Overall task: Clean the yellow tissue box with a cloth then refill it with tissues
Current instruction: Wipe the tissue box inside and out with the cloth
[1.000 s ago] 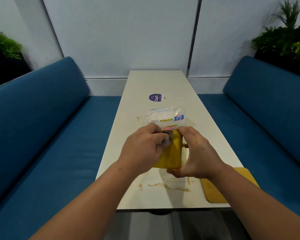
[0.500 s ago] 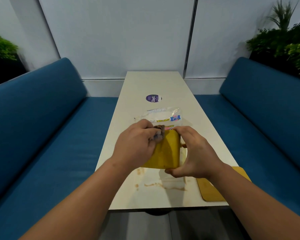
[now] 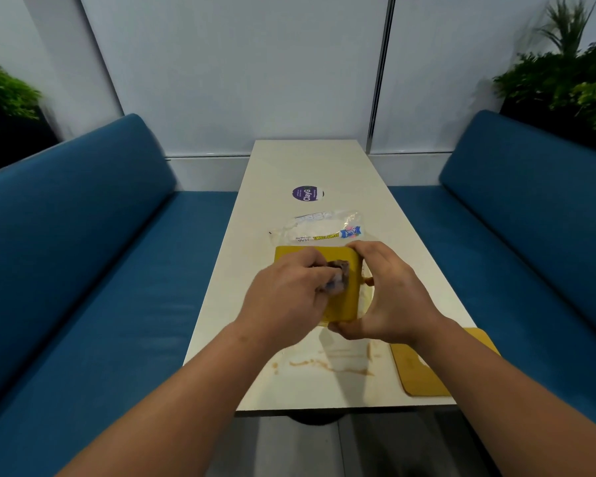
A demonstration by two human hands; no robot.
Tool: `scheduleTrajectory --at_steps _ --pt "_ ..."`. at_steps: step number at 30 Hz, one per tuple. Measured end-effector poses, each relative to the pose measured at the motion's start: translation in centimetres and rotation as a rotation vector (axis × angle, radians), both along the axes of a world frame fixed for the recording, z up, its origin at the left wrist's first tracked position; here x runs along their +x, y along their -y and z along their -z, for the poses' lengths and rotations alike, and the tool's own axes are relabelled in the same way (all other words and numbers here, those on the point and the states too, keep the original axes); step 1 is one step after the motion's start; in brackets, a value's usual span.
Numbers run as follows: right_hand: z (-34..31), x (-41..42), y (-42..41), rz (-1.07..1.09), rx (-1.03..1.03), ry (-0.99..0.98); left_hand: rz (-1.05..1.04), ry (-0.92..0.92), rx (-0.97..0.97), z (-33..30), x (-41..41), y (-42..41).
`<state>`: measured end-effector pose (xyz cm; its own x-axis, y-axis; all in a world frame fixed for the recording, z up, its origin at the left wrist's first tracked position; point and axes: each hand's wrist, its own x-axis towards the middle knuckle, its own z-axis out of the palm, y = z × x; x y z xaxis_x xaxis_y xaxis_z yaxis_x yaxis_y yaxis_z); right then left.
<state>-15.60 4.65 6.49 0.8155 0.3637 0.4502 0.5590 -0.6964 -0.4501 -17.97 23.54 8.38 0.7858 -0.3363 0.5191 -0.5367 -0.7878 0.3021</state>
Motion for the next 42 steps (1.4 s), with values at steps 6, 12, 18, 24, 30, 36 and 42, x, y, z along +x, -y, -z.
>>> scheduleTrajectory --at_steps 6,12,18,24,30,36,42 --pt "-0.1 0.1 0.0 0.029 0.017 -0.013 -0.024 -0.028 -0.038 0.6 -0.3 -0.2" --pt "-0.1 0.4 0.5 0.064 0.001 -0.003 -0.070 -0.042 -0.087 1.7 -0.3 -1.4" --pt "-0.2 0.7 0.2 0.103 0.049 0.009 0.015 -0.019 -0.067 1.9 -1.1 -0.4" --pt "-0.2 0.7 -0.1 0.119 0.051 -0.010 -0.014 -0.027 -0.098 1.9 -1.3 -0.2" --pt "-0.2 0.5 0.7 0.129 0.033 -0.012 -0.167 -0.062 -0.157 2.1 -0.2 -2.7" --pt "-0.1 0.5 0.2 0.086 0.051 -0.009 -0.043 -0.027 -0.084 1.1 -0.8 -0.2" --pt "-0.1 0.2 0.9 0.050 0.013 -0.012 -0.257 -0.059 -0.176 0.6 0.9 -2.3"
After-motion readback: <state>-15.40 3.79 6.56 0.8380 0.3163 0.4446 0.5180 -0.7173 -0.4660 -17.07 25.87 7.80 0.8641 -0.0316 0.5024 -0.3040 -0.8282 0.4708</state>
